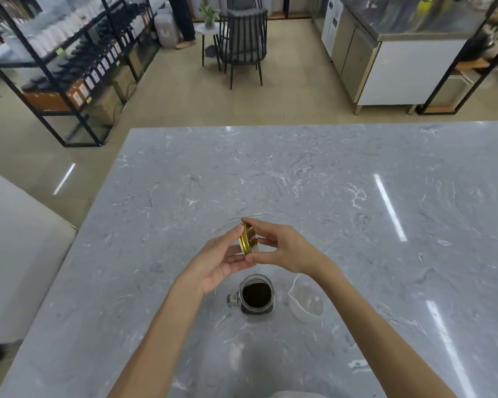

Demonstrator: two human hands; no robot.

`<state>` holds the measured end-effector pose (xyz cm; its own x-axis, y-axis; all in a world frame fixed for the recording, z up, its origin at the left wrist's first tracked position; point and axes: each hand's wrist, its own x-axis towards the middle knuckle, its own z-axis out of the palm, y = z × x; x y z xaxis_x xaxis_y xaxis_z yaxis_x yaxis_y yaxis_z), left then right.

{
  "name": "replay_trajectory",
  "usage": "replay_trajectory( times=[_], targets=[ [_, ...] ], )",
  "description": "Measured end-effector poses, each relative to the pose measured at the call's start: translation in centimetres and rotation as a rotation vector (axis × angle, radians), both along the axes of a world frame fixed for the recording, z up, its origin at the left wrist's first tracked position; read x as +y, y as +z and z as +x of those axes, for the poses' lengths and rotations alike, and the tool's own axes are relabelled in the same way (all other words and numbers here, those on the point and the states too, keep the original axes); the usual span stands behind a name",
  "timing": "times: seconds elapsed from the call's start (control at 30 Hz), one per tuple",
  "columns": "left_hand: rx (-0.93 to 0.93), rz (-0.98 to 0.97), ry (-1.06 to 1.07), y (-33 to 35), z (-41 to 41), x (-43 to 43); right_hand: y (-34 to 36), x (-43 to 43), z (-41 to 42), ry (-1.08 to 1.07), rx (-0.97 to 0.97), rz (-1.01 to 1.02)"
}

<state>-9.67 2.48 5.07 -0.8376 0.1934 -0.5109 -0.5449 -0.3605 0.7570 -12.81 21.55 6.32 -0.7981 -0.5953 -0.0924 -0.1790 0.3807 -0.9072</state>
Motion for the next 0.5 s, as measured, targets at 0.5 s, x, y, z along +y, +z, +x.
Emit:
replay_trajectory(
  times=[0.5],
  targets=[
    [0.386,-0.652,-0.500,-6.6,8.0,-0.2,0.4,-0.3,6.1,0.300,0.535,0.757]
  ],
)
